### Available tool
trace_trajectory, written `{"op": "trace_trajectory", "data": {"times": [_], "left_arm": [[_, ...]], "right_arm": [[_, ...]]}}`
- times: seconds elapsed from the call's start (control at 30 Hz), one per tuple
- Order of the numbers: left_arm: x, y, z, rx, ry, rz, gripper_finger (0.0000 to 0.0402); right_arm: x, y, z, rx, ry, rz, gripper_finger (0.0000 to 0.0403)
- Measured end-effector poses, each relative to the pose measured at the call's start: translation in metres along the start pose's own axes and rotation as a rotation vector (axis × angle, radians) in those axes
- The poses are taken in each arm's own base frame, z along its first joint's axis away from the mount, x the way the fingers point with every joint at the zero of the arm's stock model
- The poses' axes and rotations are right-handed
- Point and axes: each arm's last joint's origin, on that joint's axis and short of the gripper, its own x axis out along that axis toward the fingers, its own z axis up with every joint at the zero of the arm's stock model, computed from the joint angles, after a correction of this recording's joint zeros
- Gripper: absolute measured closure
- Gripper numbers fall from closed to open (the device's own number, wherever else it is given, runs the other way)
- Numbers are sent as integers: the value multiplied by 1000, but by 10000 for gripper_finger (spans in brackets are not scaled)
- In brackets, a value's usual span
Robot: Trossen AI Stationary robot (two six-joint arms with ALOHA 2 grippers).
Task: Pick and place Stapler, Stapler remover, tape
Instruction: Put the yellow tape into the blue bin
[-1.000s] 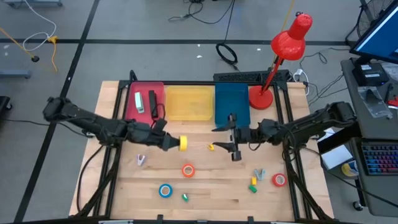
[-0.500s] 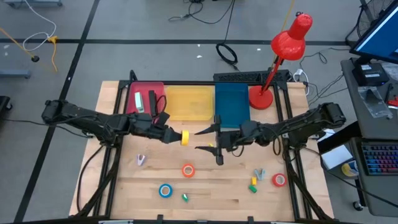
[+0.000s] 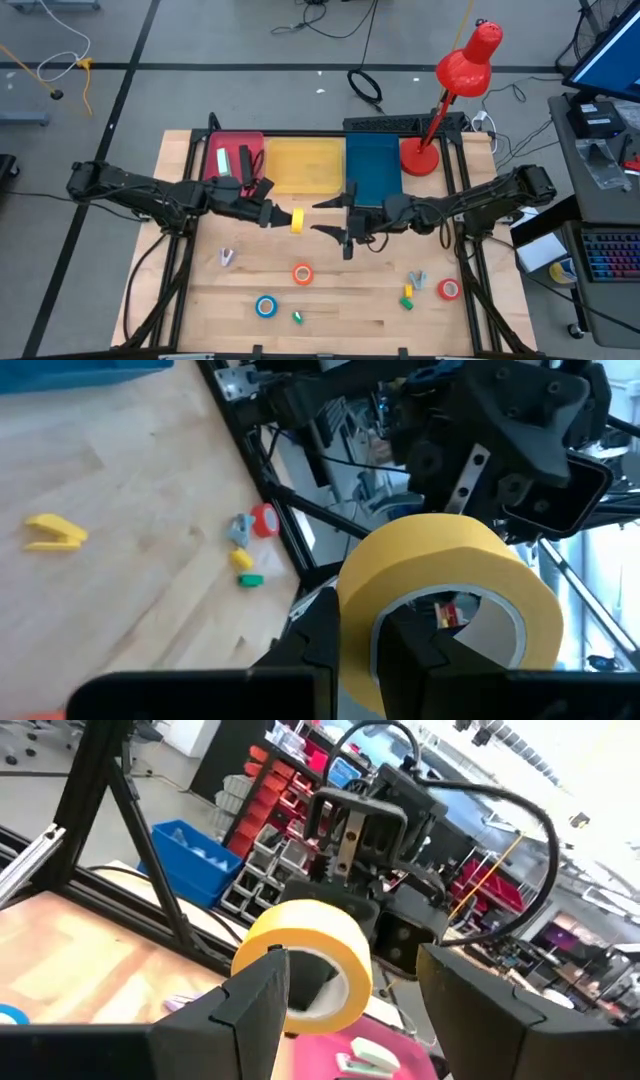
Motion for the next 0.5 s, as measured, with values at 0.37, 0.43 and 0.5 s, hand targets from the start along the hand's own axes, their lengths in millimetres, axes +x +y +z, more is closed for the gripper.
{"op": "trace_trajectory", "data": {"times": [0.37, 0.43, 0.5], "left_arm": [[0, -3, 3, -51, -41, -31, 367], [0, -3, 4, -54, -48, -31, 367], [0, -4, 4, -62, -55, -35, 367]], "right_arm": [[1, -4, -3, -11, 32, -48, 190], [1, -6, -4, -11, 36, -54, 190], [2, -8, -5, -12, 39, -60, 190]]}}
